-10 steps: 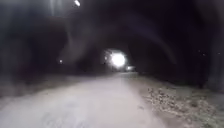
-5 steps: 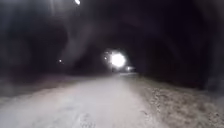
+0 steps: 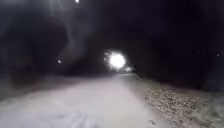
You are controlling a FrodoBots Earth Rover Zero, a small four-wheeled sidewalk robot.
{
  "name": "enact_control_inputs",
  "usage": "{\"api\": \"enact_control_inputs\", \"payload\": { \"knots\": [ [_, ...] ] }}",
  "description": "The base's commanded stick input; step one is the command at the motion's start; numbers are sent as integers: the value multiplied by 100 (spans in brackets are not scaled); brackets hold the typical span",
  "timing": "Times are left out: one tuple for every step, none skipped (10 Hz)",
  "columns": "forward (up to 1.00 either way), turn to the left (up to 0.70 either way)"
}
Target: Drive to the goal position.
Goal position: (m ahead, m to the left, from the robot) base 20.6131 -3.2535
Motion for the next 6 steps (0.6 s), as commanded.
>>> {"api": "enact_control_inputs", "payload": {
  "knots": [
    [100,0],
    [100,0],
    [100,0],
    [100,0],
    [100,0],
    [100,0]
  ]
}}
